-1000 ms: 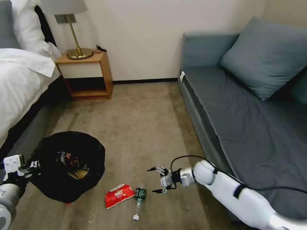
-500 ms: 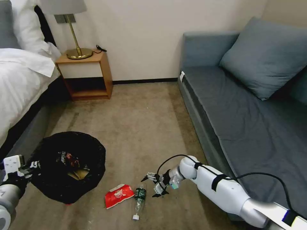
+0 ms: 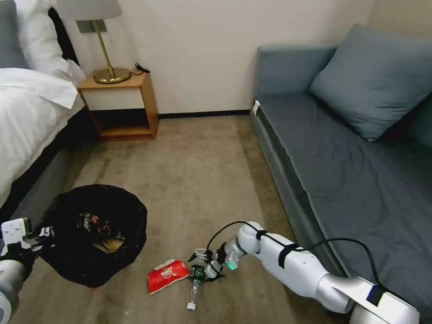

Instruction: Pick up the trash bin, then pick up the garbage on the floor and place it into the trash bin.

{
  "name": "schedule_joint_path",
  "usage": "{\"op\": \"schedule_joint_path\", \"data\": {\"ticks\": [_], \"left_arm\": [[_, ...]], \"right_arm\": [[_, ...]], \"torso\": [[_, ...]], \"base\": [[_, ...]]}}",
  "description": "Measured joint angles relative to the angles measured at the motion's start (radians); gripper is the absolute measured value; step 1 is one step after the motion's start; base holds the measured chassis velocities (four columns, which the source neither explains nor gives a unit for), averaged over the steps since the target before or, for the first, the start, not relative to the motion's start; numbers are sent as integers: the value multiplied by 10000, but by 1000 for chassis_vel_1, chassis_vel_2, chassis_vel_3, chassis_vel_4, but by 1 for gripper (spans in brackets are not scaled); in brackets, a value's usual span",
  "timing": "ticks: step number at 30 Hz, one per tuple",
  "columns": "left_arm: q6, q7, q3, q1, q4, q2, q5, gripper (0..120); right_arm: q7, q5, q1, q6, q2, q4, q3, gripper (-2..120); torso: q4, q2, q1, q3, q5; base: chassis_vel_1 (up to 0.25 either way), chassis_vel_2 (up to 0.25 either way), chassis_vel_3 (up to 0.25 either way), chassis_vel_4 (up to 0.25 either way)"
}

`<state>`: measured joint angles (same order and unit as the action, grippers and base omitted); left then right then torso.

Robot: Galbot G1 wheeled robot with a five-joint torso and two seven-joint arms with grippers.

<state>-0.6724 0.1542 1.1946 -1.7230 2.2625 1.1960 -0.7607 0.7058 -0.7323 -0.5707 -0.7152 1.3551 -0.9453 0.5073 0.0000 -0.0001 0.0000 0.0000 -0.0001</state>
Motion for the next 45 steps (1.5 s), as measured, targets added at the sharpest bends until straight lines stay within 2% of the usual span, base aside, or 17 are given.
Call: {"op": "schedule_joint_path", "data": {"ticks": [6, 9, 13, 16, 19, 20, 21, 26, 27, 30, 35, 41, 45], "left_arm": [[-11, -1, 25, -76, 28, -31, 0, 7], [-12, -10, 87, -115, 30, -66, -10, 7], [-12, -15, 87, -111, 26, -28, -16, 7], [-12, -19, 69, -113, 20, 5, -17, 7], [-11, -20, 40, -97, -10, 19, -17, 7], [-11, -21, 31, -87, -10, 20, -18, 7], [-11, -21, 31, -87, -10, 20, -18, 7], [-11, -21, 34, -122, 41, 60, -20, 7], [-11, -21, 34, -122, 41, 60, -20, 7], [-1, -21, 78, -183, 65, 91, -20, 7], [5, -21, 88, -196, 158, 136, -19, 7], [6, -10, 40, -159, 184, 148, -16, 7], [6, 0, 16, -103, 87, 146, -14, 7]], "right_arm": [[-23, -1035, -2, -267, 425, 406, -72, 100], [-117, -2109, 1, -772, 855, 818, -431, 100], [-204, -2551, 69, -985, 1101, 1134, -516, 99], [-221, -2624, 94, -1034, 1117, 1158, -476, 94], [-221, -2664, 98, -1089, 1103, 1163, -400, 82], [-221, -2596, 109, -1099, 1076, 1196, -331, 76], [-221, -2596, 109, -1099, 1076, 1196, -331, 76], [-216, -2486, 18, -1102, 985, 1257, -187, 53], [-216, -2486, 18, -1102, 985, 1257, -187, 53], [-228, -2502, -142, -1103, 928, 1157, -214, 40], [-192, -2341, -226, -1103, 674, 862, -261, 28], [170, -1475, -222, -1084, -6, 3, -729, 23], [307, 43, -464, -1038, -1024, -1274, -1509, 23]], "torso": [[-1, 0, 0, 0, -1], [0, 1, 0, 0, 0], [0, 1, 0, 0, 0], [0, 1, 0, 0, 0], [0, 1, -1, 0, 1], [0, 1, 0, 0, 0], [0, 1, 0, 0, 0], [-2, 1, -1, 0, 0], [-2, 1, -1, 0, 0], [-1, 1, 0, -1, 2], [1, 1, 0, 0, 3], [0, 1, 0, 1, 2], [0, 1, 0, 1, 2]], "base": [[0, 0, 0, 0], [0, 0, 0, 0], [0, 0, 0, 0], [0, 0, 0, 0], [0, 0, 0, 0], [0, 0, 0, 0], [0, 0, 0, 0], [0, 0, 0, 0], [0, 0, 0, 0], [0, 0, 0, 0], [0, 0, 0, 0], [0, 0, 0, 0], [0, 0, 0, 0]]}}
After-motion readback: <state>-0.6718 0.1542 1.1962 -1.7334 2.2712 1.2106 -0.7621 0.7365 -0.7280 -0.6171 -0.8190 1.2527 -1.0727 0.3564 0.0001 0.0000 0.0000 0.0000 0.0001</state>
